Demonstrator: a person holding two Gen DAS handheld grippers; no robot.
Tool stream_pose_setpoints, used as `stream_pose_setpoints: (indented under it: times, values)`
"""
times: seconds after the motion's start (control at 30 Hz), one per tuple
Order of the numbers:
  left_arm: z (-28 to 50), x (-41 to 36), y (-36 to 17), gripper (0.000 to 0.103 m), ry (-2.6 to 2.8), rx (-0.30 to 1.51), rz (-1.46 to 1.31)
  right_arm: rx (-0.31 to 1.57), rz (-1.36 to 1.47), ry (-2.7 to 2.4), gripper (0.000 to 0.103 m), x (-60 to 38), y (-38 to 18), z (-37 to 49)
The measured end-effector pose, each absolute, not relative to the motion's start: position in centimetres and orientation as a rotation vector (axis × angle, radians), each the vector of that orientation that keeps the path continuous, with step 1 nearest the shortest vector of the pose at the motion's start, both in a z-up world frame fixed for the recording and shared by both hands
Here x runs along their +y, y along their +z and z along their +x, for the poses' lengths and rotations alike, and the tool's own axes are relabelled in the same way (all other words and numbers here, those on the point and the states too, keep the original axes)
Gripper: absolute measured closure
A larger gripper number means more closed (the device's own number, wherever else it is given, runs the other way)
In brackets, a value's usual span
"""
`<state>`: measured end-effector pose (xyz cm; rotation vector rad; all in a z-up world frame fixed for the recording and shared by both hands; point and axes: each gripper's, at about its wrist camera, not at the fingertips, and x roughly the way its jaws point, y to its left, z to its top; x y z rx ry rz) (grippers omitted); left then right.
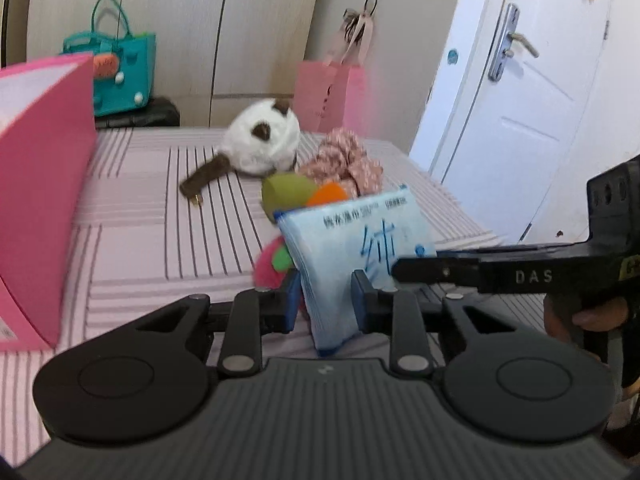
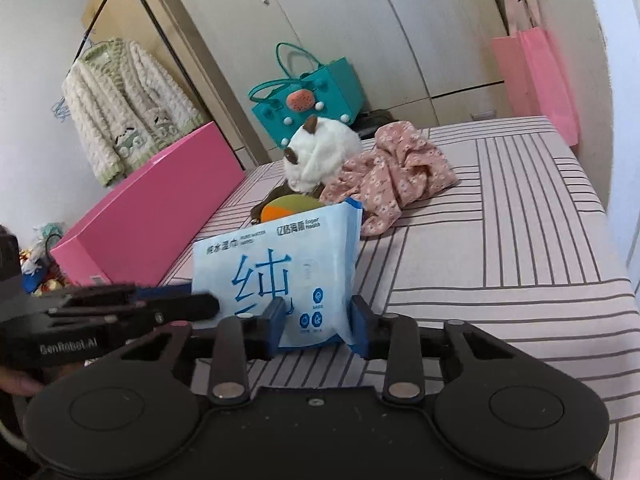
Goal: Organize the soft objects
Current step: 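Lift the wet-wipes pack with the right tool and carry it toward the pink box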
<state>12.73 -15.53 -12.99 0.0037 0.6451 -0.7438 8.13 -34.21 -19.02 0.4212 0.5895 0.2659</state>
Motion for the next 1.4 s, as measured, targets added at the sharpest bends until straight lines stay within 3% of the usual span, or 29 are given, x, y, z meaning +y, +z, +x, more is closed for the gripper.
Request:
stream_pose_setpoints:
  times: [0.17, 0.43, 0.8, 0.93, 1.03, 1.4]
  values:
    - [11.1, -16.5, -12.7, 0.08, -0.708, 0.595, 0.058, 0.584, 0.425, 0.254, 0.072, -34.3, -19.1, 7.9]
    - [9.8, -16.4, -12.0, 0.08, -0.735, 0.608, 0.066, 0.628, 0.428, 0.23, 0.072, -33.8, -18.2, 6.4]
    - [8.6, -14.7, -10.4, 0.08, -0.774, 0.707, 0.053, 0.751, 0.334, 0.191, 0.065, -30.7, -15.7, 4.5]
    - [7.7, -13.5, -9.5, 0.08, -0.79, 0.658, 0.067, 0.77, 0.329, 0.189, 0.064, -29.6, -14.7, 4.0]
    - [7.5, -12.7, -9.2, 0.08, -0.79, 0.661, 0.075, 0.781, 0.329, 0.218, 0.057, -28.8, -14.0, 3.7]
    - [8.3, -8.5, -7.9, 0.08, -0.855, 0.743, 0.093, 0.806, 0.258, 0.286, 0.056, -25.3, -12.1, 3.0]
